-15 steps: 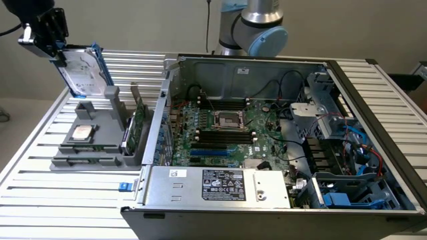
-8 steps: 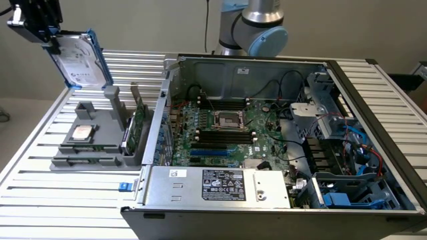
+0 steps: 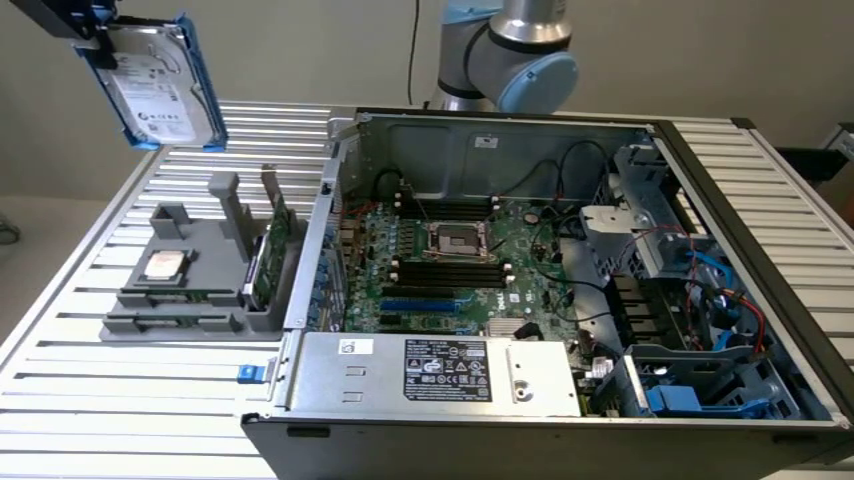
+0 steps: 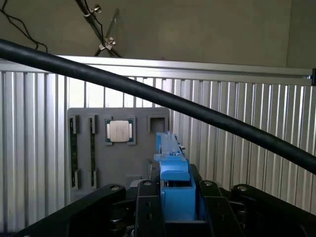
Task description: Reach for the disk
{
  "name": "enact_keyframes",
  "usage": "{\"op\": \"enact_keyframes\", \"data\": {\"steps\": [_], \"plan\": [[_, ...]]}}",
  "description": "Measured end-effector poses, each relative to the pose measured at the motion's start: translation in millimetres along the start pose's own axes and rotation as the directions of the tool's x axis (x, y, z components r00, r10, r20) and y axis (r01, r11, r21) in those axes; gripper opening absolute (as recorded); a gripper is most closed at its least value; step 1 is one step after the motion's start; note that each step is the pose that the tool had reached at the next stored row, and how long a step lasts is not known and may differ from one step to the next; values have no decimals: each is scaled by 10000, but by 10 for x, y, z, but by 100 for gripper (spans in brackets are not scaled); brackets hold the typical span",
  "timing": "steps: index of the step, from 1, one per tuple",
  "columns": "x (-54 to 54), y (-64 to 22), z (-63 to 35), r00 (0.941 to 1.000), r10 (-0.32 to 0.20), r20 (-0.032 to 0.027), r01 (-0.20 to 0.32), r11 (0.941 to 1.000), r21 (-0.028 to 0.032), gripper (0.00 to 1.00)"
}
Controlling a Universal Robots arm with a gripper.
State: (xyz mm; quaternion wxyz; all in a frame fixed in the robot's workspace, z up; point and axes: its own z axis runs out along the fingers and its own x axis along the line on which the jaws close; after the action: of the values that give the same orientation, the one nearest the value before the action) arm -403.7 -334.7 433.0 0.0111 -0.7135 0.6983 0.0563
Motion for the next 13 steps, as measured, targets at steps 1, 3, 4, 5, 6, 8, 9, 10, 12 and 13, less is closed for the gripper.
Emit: {"op": "enact_keyframes", "data": {"steps": [1, 3, 4, 5, 6, 8, 9, 10, 12, 13], "plan": [[-5, -51, -78, 10000, 5, 12, -5, 10000, -58, 33], [-9, -101, -152, 10000, 8, 25, -8, 9999, -118, 33], [-11, -126, -188, 10000, 11, 30, -11, 9999, -151, 33], [-12, -152, -223, 10000, 13, 35, -12, 9998, -183, 33], [-14, -177, -251, 10000, 14, 39, -13, 9998, -212, 33], [-7, -379, -348, 10000, 20, 64, -18, 9995, -317, 33], [7, -532, -382, 10000, 20, 79, -17, 9994, -336, 33], [10, -577, -395, 10000, 21, 81, -18, 9994, -339, 33], [17, -664, -421, 10000, 21, 81, -18, 9994, -343, 33], [20, -709, -434, 10000, 21, 81, -18, 9994, -344, 33]]}}
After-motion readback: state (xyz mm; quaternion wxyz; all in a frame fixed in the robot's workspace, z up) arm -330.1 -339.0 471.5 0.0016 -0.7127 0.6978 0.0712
